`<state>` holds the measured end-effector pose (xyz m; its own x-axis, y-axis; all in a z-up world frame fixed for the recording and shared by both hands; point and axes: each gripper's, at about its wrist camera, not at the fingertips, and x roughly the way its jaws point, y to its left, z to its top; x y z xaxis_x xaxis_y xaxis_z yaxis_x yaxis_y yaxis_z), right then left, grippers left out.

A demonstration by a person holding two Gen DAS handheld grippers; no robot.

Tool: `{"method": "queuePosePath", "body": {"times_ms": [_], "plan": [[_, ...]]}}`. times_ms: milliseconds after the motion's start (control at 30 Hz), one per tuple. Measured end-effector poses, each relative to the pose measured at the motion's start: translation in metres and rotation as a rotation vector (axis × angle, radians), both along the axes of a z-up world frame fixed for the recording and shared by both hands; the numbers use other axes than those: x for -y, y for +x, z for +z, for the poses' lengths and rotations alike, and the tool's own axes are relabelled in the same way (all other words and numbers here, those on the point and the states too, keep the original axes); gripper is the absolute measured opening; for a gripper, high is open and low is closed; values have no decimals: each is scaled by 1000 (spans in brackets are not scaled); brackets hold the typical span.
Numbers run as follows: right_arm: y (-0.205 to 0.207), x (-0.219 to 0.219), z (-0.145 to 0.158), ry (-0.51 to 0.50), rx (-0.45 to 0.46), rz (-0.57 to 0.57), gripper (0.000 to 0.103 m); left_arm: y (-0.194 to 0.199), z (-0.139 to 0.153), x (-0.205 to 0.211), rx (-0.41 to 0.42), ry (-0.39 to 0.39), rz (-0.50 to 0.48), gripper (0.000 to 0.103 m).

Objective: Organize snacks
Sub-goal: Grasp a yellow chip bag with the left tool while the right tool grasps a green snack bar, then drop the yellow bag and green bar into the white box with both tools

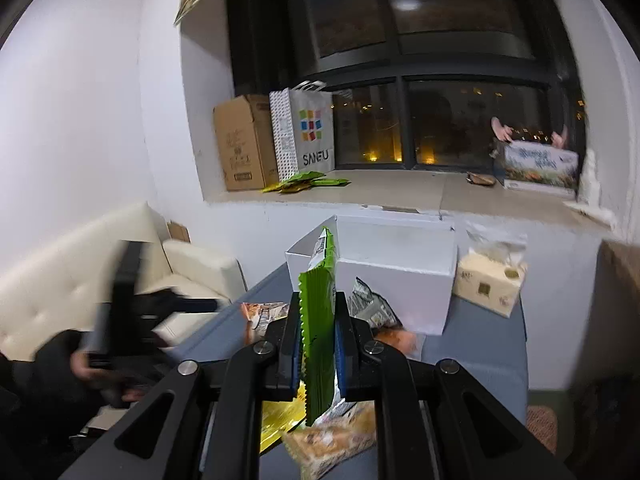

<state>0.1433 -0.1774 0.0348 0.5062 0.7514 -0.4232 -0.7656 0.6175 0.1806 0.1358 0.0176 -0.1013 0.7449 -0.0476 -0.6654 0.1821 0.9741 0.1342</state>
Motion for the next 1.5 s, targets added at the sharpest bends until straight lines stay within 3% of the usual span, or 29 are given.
{"method": "queuePosePath", "body": {"times_ms": [167, 233, 333, 367, 433, 633, 900, 967, 1033, 1133, 1267, 1367, 1500], "plan": [[-3, 28, -5, 57, -37, -55, 13, 44, -18, 6, -41, 132, -84, 102], [-2, 36, -8, 65, -54, -70, 13, 58, -25, 8, -58, 186, -102, 97], [1, 45, -14, 83, -81, -80, 13, 71, -38, 14, -111, 245, -190, 70], [1, 47, -15, 85, -82, -85, 13, 73, -44, 19, -124, 287, -232, 54], [3, 48, -18, 77, -87, -91, 13, 70, -48, 27, -94, 349, -256, 44], [6, 54, -25, 96, -109, -99, 13, 44, -12, 9, 29, 166, -194, 38], [17, 51, -31, 116, -129, -145, 13, -9, 46, -42, 247, -273, 2, 37], [25, 49, -28, 138, -143, -150, 13, -10, 61, -55, 286, -367, 45, 37], [39, 40, -21, 143, -129, -158, 13, 0, 75, -68, 311, -414, 91, 37], [66, 24, -5, 136, -95, -164, 13, 37, 89, -85, 305, -443, 146, 37], [122, -17, 15, 67, -58, -189, 13, 97, 104, -103, 271, -399, 216, 37], [170, -62, 19, -64, -20, -227, 13, 144, 104, -108, 222, -313, 244, 37], [217, -104, 3, -231, 9, -254, 13, 187, 87, -111, 147, -196, 235, 40]]}}
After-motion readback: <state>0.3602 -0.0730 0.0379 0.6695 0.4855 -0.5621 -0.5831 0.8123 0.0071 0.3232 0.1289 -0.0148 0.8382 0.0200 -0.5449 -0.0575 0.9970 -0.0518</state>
